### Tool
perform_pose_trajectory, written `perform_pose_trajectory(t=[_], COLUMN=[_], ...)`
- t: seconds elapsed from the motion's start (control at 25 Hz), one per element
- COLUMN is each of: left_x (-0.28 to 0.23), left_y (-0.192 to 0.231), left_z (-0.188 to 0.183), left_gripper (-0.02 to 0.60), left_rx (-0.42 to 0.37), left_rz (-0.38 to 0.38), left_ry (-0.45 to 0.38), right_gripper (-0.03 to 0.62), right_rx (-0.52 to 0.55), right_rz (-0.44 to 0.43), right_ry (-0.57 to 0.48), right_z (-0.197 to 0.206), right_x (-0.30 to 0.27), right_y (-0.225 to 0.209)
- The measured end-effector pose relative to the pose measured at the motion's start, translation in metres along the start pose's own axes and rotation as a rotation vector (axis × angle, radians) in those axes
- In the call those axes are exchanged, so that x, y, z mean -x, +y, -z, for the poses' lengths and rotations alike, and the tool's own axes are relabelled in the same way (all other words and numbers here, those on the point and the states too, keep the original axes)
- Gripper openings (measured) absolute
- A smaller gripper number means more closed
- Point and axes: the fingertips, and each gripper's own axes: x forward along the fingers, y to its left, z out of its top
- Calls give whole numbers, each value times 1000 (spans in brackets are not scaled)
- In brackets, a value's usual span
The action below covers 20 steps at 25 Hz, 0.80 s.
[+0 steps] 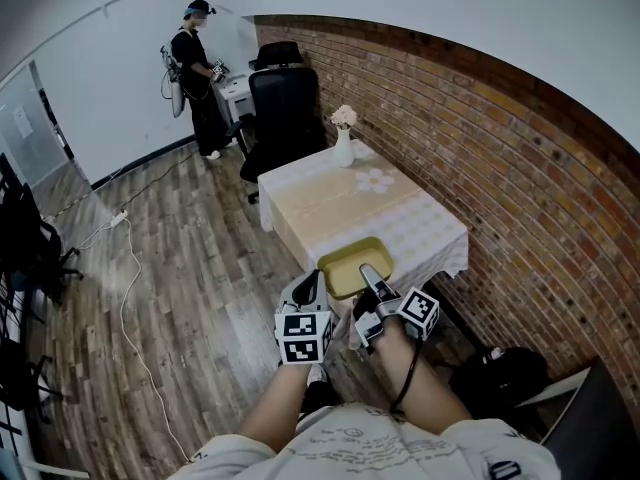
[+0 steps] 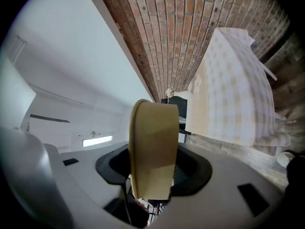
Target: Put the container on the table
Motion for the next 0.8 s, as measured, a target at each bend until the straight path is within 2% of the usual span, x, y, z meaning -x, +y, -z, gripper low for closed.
perform_pose_trajectory(t=[0.32,0.8], left_x=[-72,-179], left_y=[50,100], left_z=[-1,-30], left_gripper=[5,5], left_rx=[3,-16], left_rz=[10,82], left_ry=[27,29], right_gripper=[206,206], right_rx=[1,-6], right_rz=[22,49], right_ry=[-22,-86], right_z=[-28,-79], right_x=[-79,-180], right_y=[-20,-38])
